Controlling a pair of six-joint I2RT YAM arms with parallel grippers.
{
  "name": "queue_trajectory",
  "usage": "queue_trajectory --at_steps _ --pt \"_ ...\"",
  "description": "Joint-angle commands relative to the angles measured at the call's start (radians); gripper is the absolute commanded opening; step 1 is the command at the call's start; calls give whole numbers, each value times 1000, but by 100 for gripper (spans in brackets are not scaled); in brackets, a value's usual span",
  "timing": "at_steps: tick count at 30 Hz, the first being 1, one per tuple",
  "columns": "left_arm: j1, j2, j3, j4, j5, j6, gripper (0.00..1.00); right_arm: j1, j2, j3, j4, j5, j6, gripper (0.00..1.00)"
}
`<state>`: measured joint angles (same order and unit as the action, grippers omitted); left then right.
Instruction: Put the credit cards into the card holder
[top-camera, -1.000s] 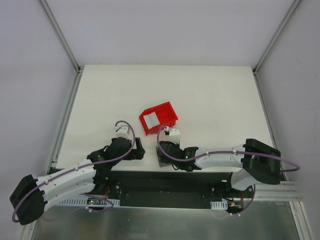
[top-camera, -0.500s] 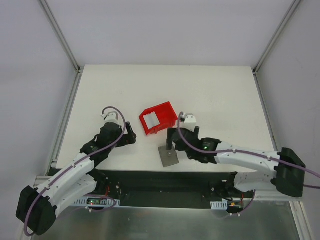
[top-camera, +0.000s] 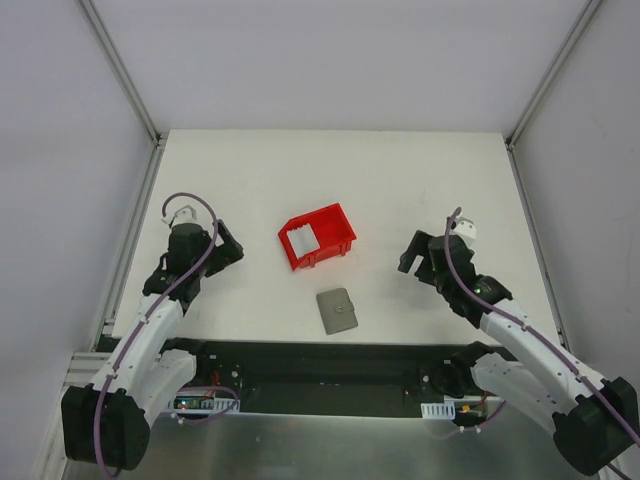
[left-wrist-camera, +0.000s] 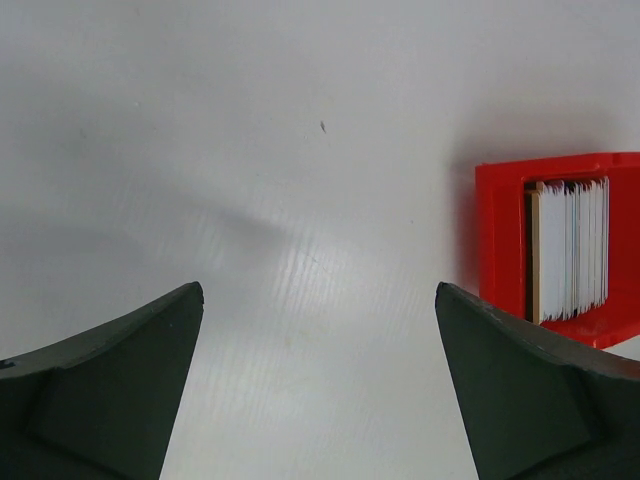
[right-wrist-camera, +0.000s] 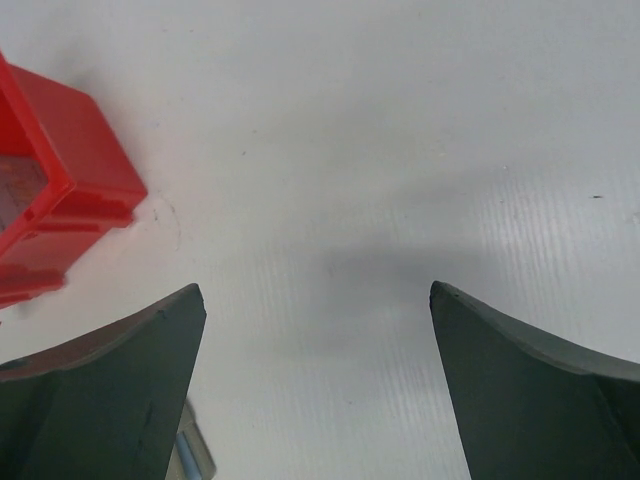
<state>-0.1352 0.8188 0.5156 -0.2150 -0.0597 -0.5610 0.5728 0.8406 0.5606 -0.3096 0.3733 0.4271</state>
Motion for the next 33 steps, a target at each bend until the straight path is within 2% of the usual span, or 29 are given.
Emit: queue_trajectory --at_steps 1,5,11,15,29,33 --pt "3 43 17 -3 46 -2 99 -68 35 39 -23 -89 -97 96" --pt "3 45 6 -3 15 -14 99 -73 89 61 7 -94 -119 96" --pt "2 -26 -20 17 -92 -8 99 -73 186 79 72 -1 -178 96" --pt "2 -26 -2 29 -92 27 99 -74 230 96 84 64 -214 96" --pt "0 106 75 60 -88 23 99 -114 198 33 130 156 -246 96" --pt "2 109 80 62 -106 39 99 -195 218 42 115 78 -243 96"
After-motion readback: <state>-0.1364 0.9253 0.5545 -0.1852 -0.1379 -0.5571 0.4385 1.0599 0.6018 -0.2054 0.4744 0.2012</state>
